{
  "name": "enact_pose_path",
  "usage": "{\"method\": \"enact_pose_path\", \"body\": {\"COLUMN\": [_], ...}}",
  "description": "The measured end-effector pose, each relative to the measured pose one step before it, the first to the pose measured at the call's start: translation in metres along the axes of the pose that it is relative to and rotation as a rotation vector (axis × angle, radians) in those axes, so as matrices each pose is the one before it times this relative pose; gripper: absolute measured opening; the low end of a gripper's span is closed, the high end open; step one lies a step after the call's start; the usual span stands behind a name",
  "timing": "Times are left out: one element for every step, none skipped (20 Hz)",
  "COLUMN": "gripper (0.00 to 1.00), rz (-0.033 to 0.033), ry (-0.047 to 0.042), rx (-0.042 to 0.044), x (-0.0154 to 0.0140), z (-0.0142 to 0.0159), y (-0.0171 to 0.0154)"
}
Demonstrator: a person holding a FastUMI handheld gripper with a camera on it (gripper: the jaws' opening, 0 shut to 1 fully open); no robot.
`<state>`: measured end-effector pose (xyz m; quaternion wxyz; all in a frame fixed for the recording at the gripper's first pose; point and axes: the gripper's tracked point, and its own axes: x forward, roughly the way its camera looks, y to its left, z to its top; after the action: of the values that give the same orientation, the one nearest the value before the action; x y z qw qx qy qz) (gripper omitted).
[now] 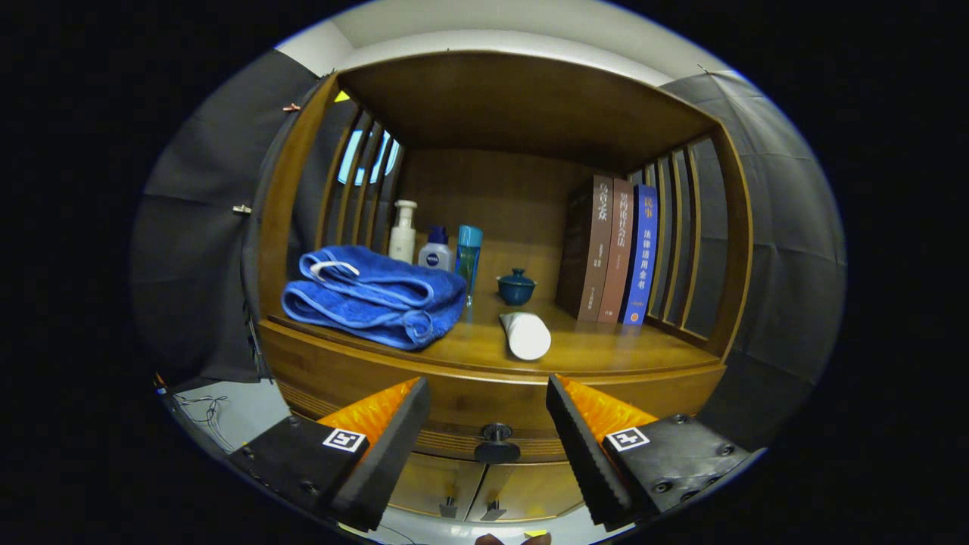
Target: Pull open the drawer, take out the items inside it, and place them on the countertop above the cabinet.
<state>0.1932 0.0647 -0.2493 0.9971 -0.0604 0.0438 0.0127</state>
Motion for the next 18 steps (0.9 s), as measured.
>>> {"method": "enact_pose_path", "body": {"gripper": [0.99, 0.99, 0.99, 0.99, 0.99, 0.99, 0.99, 0.99, 0.99, 0.99, 0.99, 0.99, 0.99, 0.99, 0.99, 0.99, 0.99, 0.99], "rz": [0.00802, 0.00883, 0.00529, 0.00308, -0.00513, 0.00220, 0.00287, -0.00136, 0.00342, 0.00224, 0.00147, 0.00357, 0.00809, 0.00255, -0.00244, -0.00515, -0.00140, 0.00005], "ry": [-0.00856, -0.00892, -0.00972, -0.00876, -0.00598, -0.00562, -0.00277, -0.00839, -0.00821, -0.00746, -0.00494, -0.00170, -0.00256, -0.00599, -0.01068, -0.00867, -0.00630, -0.00430], "rx": [0.00431, 0.01277, 0.01997, 0.01837, 0.01758, 0.01156, 0.00896, 0.01676, 0.01691, 0.01178, 0.00714, 0.00354, 0.00375, 0.00653, 0.00961, 0.01468, 0.01603, 0.01241], "x": [-0.01146, -0.01185, -0.01294, -0.01089, -0.01215, -0.01086, -0.00948, -0.01062, -0.00974, -0.00947, -0.01018, -0.01062, -0.01166, -0.01227, -0.01207, -0.01209, -0.01263, -0.01183], "z": [0.01267, 0.01154, 0.01250, 0.01257, 0.01537, 0.01191, 0.01072, 0.01139, 0.01150, 0.01115, 0.01005, 0.00935, 0.00864, 0.00949, 0.00903, 0.00770, 0.00638, 0.00525], "y": [-0.00127, -0.00036, 0.00007, -0.00026, -0.00042, -0.00081, 0.00016, -0.00069, 0.00083, 0.00106, -0.00039, 0.00102, 0.00272, 0.00131, -0.00033, -0.00058, 0.00056, 0.00073]}}
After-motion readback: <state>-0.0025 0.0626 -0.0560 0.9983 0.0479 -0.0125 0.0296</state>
